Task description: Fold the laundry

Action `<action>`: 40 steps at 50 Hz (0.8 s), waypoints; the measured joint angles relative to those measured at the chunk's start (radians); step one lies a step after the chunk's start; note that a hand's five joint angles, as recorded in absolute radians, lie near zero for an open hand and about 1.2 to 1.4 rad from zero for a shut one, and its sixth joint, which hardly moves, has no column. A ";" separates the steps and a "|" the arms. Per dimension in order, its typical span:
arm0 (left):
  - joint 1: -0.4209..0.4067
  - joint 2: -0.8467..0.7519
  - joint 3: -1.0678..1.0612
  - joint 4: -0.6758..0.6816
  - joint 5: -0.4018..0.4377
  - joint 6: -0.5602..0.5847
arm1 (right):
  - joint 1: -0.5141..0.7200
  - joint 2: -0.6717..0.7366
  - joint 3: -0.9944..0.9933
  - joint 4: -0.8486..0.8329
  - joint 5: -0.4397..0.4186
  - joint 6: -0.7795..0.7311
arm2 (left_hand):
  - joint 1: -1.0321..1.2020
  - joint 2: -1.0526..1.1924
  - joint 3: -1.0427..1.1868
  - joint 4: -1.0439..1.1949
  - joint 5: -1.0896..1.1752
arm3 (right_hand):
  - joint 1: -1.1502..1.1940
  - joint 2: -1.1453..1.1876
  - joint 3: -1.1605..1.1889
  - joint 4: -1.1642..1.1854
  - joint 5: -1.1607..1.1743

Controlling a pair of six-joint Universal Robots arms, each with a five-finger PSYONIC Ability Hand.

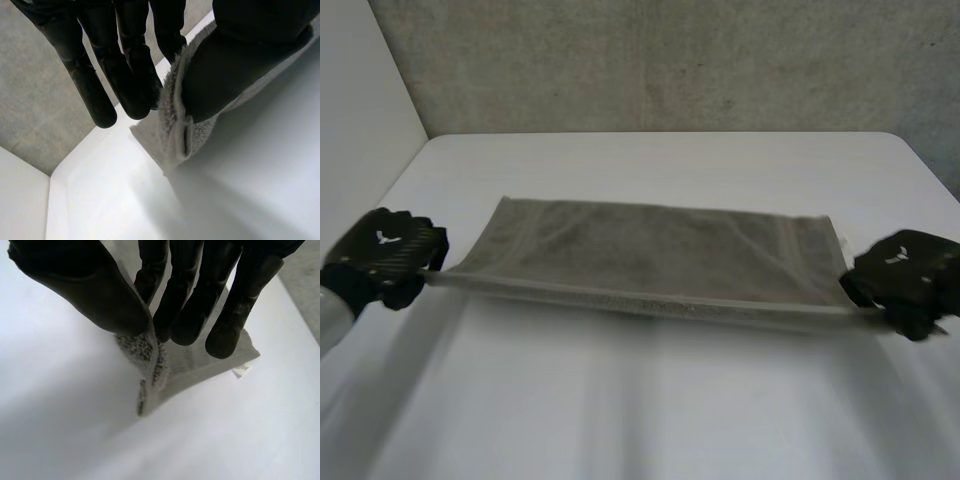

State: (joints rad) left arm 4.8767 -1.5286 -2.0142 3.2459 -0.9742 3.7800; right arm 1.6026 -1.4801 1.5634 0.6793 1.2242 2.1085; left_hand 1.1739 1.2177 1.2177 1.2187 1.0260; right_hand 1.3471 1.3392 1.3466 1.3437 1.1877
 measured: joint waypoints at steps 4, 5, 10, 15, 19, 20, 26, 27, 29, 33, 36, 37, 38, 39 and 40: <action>0.091 0.134 -0.023 -0.160 0.112 0.068 | -0.052 -0.065 0.012 0.097 -0.035 -0.105 | 0.000 0.000 0.000 0.000 0.000 | 0.000 0.000 0.000 0.000 0.001; 0.116 0.160 -0.029 -0.196 0.141 0.093 | -0.070 -0.080 0.010 0.116 -0.057 -0.130 | 0.000 0.000 0.000 0.000 0.000 | 0.000 0.000 0.000 0.000 0.001; 0.172 0.194 -0.046 -0.262 0.215 0.176 | -0.108 -0.092 -0.015 0.126 -0.138 -0.149 | 0.000 0.000 0.000 0.000 0.004 | 0.000 0.000 0.000 0.000 0.001; 0.124 0.068 -0.010 -0.188 0.222 0.217 | -0.107 0.008 -0.074 0.038 -0.177 -0.077 | 0.000 0.000 0.000 0.000 0.004 | 0.000 0.000 0.000 0.000 0.001; 0.000 -0.113 0.088 -0.071 0.159 0.216 | -0.076 0.140 -0.148 -0.045 -0.135 0.000 | 0.000 0.000 0.000 0.000 0.004 | 0.000 0.000 0.000 0.000 0.001; -0.040 -0.171 0.125 -0.037 0.126 0.213 | -0.060 0.185 -0.176 -0.068 -0.111 0.024 | 0.000 0.000 0.000 0.000 0.004 | 0.000 0.000 0.000 0.000 0.001; -0.204 -0.462 0.378 0.089 -0.108 0.177 | 0.014 0.385 -0.299 -0.156 0.014 0.108 | 0.000 0.000 0.000 0.000 0.004 | 0.000 0.000 0.000 0.000 0.001; -0.227 -0.517 0.438 0.103 -0.153 0.165 | 0.025 0.418 -0.317 -0.179 0.034 0.123 | 0.000 0.000 0.000 0.000 0.004 | 0.000 0.000 0.000 0.000 0.001; -0.266 -0.614 0.550 0.122 -0.220 0.138 | 0.040 0.469 -0.344 -0.226 0.062 0.152 | 0.000 0.000 0.000 0.000 0.004 | 0.000 0.000 0.000 0.000 0.001; -0.313 -0.745 0.716 0.136 -0.276 0.097 | 0.058 0.525 -0.372 -0.330 0.095 0.210 | 0.000 0.000 0.000 0.000 0.005 | 0.000 0.000 0.000 0.000 0.001; -0.331 -0.806 0.794 0.139 -0.292 0.080 | 0.068 0.546 -0.384 -0.396 0.115 0.245 | 0.000 0.000 0.000 0.000 0.005 | 0.000 0.000 0.000 0.000 0.001; -0.338 -0.829 0.825 0.140 -0.297 0.075 | 0.073 0.554 -0.390 -0.425 0.126 0.260 | 0.000 0.000 0.000 0.000 0.005 | 0.000 0.000 0.000 0.000 0.002; -0.344 -0.851 0.853 0.140 -0.301 0.071 | 0.078 0.560 -0.394 -0.449 0.134 0.271 | 0.000 0.000 0.000 0.000 0.005 | 0.000 0.000 0.000 0.000 0.003; -0.346 -0.858 0.862 0.141 -0.302 0.070 | 0.080 0.562 -0.396 -0.461 0.138 0.276 | 0.000 0.000 0.000 0.000 0.005 | 0.000 0.000 0.000 0.000 0.003; -0.350 -0.874 0.882 0.142 -0.304 0.069 | 0.083 0.567 -0.400 -0.481 0.146 0.283 | 0.000 0.000 0.000 0.000 0.005 | 0.000 0.000 0.000 0.000 0.003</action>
State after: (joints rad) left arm 4.5264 -2.4026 -1.1320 3.3877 -1.2785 3.8486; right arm 1.6858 -0.9128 1.1631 0.1983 1.3703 2.3919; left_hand 1.1739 1.2177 1.2179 1.2189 1.0314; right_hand 1.3471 1.3392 1.3466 1.3436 1.1907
